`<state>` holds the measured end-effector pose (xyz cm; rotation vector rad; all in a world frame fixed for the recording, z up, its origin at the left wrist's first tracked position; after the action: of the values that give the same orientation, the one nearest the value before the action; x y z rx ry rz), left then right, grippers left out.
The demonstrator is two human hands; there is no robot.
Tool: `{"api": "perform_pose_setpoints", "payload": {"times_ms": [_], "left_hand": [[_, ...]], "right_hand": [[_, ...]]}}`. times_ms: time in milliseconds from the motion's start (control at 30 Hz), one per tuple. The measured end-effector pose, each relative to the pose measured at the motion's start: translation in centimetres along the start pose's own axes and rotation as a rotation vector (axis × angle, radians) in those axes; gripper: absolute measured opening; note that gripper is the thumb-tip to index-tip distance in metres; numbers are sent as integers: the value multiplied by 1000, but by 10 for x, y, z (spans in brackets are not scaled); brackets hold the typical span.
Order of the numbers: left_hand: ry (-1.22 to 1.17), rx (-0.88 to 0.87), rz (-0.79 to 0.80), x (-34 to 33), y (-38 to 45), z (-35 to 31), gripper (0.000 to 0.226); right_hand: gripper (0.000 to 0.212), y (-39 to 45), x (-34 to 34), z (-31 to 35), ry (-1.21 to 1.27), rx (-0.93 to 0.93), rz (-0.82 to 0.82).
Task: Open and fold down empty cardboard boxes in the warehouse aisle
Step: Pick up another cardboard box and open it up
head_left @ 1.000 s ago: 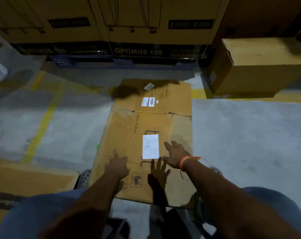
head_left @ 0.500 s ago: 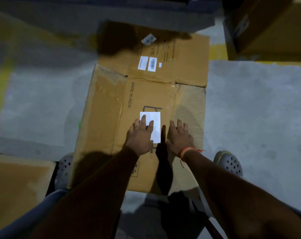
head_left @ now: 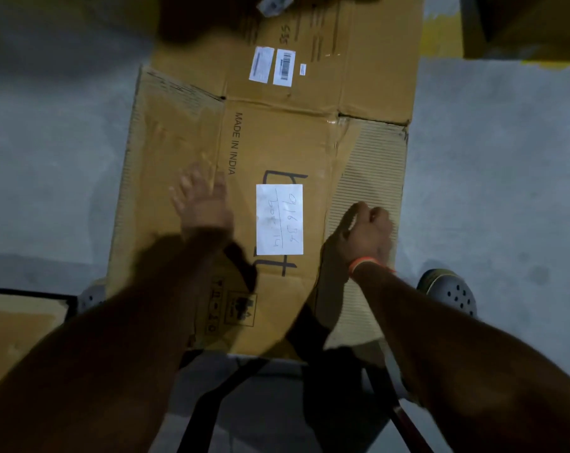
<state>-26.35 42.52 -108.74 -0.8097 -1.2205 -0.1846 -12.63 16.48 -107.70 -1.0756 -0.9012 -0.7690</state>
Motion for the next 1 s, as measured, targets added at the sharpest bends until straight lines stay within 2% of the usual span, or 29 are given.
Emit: {"api": "perform_pose_setpoints", "payload": {"times_ms": [100, 167, 267, 333, 567, 800, 933, 1000], "left_hand": [[-152, 248, -25, 16, 14, 37, 91], [-238, 331, -58, 19, 19, 54, 97], [-300, 432, -106, 16, 26, 75, 104], [-333, 484, -77, 20, 27, 88, 107], [-305, 304, -74, 53, 14, 102, 99], [-295, 223, -133, 73, -10, 93, 91], [-300, 235, -160, 78, -20, 85, 66], [-307, 188, -162, 81, -24, 81, 67]], "right_hand": [[69, 21, 18, -22, 118, -279, -28], [66, 31, 22, -37, 222, -405, 24], [65, 35, 19, -50, 254, -413, 95], [68, 36, 18, -51, 267, -410, 110], [75, 33, 32, -51, 329, -424, 140], [57, 8, 58, -32, 444, -423, 13], [42, -6, 66, -14, 493, -368, -74], [37, -10, 70, -9, 507, -349, -97]]}}
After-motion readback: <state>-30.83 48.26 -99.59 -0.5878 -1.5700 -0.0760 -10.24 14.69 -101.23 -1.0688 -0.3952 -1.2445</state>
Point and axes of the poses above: each hand's wrist, its own y-axis towards the middle knuckle, its own x-axis out of the back of the hand, z = x × y, the point moved 3 cm from there along y, towards the middle knuckle, and after that the axes turned 5 degrees about x, right-handed, at the moved point
